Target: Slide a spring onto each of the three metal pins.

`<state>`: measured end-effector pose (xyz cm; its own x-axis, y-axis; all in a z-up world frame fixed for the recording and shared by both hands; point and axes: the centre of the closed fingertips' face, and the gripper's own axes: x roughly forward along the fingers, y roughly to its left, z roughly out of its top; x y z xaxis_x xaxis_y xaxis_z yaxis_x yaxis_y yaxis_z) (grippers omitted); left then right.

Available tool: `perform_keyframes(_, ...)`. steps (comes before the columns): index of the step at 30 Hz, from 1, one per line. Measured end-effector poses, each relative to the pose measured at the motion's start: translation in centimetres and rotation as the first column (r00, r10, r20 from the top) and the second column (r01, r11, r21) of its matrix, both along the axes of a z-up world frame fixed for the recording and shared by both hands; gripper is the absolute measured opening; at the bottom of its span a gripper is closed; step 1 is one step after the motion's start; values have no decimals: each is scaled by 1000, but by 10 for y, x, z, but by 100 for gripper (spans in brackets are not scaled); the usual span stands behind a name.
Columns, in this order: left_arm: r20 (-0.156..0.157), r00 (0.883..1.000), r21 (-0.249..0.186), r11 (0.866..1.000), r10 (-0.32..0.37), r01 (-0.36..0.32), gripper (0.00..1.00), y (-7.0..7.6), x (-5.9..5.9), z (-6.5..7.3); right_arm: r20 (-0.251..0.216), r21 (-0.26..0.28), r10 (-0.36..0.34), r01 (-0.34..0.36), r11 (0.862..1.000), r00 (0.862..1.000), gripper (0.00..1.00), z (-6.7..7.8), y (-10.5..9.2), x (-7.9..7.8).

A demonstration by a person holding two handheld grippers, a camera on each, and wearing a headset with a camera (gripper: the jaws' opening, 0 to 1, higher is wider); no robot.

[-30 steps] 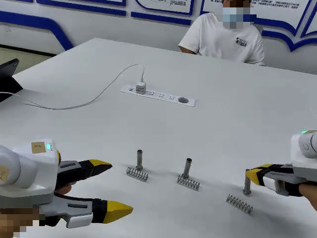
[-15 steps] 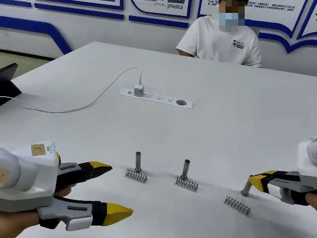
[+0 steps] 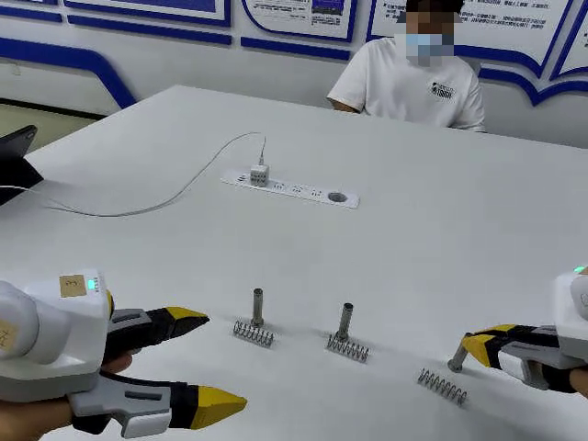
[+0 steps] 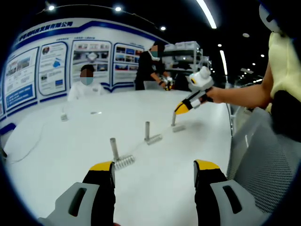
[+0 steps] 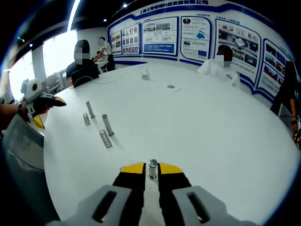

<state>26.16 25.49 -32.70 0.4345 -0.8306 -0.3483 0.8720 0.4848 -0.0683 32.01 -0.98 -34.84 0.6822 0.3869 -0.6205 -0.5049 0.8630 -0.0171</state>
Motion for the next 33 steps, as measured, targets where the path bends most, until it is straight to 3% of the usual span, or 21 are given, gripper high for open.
perform_keyframes(13, 3, 1000, 4, 1000, -17, 17, 69, -4, 0, 1, -18, -16, 6, -7, 1000, 1000, 14, -9, -7, -18)
perform_keyframes(25, 4, 1000, 5, 1000, -26, 26, 69, -5, 1, 1, -65, -12, 131, -132, 991, 989, 17, -28, 15, -35)
perform_keyframes(33, 0, 1000, 9, 1000, -29, 29, 69, -6, 0, -1, -103, -49, 196, -202, 978, 975, 17, -40, 20, -39)
